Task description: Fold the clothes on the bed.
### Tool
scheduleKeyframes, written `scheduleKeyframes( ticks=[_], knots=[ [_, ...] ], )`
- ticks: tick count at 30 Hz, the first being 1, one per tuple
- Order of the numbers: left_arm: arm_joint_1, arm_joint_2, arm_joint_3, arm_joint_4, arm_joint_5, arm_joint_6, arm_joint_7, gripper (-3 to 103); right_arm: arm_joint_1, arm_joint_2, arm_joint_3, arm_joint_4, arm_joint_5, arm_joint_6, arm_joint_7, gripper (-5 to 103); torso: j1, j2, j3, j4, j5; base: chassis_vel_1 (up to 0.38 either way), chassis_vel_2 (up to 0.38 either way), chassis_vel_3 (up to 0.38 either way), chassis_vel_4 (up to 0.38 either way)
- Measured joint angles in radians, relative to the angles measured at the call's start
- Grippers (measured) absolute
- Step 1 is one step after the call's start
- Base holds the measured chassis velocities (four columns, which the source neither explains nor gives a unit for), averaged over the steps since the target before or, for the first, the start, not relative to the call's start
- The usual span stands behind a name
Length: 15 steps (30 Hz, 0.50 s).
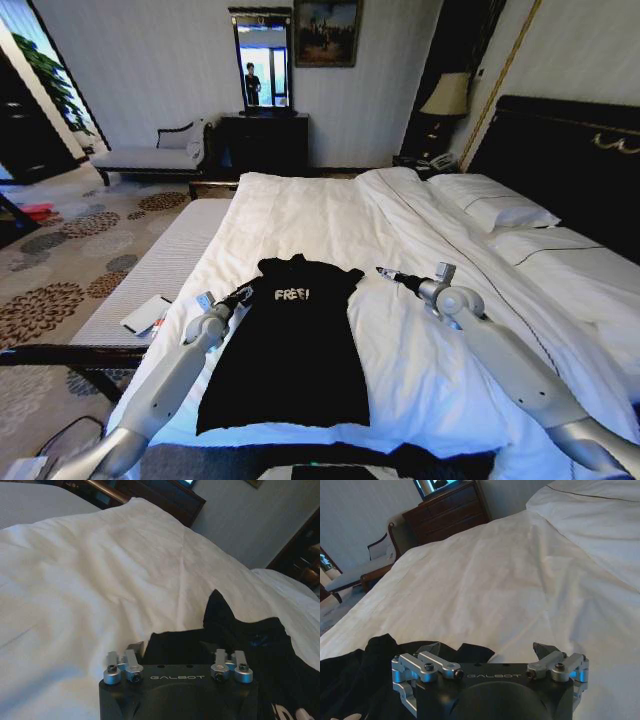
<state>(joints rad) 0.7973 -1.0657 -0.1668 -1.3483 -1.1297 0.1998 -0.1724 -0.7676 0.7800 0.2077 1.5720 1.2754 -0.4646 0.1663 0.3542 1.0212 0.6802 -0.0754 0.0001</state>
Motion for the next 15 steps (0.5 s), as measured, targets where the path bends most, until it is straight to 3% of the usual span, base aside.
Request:
scheduleKeyframes(
  ticks=[10, 12, 15],
  knots=[
    [0.003, -0.008, -0.004, 0.006, 0.002, -0.004, -0.002, 21, -0.010, -0.002, 0.003, -0.003, 0.000, 0.000, 0.015, 100, 0.000, 0.000, 0.000, 0.0000, -0.0001, 0.000, 0.000, 0.000, 0.000],
    [0.005, -0.008, -0.002, 0.002, 0.003, -0.004, -0.003, 21, -0.011, -0.002, 0.003, -0.003, 0.000, 0.000, 0.016, 100, 0.000, 0.000, 0.000, -0.0001, 0.0000, 0.000, 0.000, 0.000, 0.000],
    [0.010, -0.010, 0.001, -0.005, 0.003, -0.006, -0.011, 5, -0.014, -0.002, 0.003, -0.006, 0.000, 0.000, 0.017, 100, 0.000, 0.000, 0.000, -0.0002, 0.0000, 0.000, 0.000, 0.000, 0.000]
  ],
)
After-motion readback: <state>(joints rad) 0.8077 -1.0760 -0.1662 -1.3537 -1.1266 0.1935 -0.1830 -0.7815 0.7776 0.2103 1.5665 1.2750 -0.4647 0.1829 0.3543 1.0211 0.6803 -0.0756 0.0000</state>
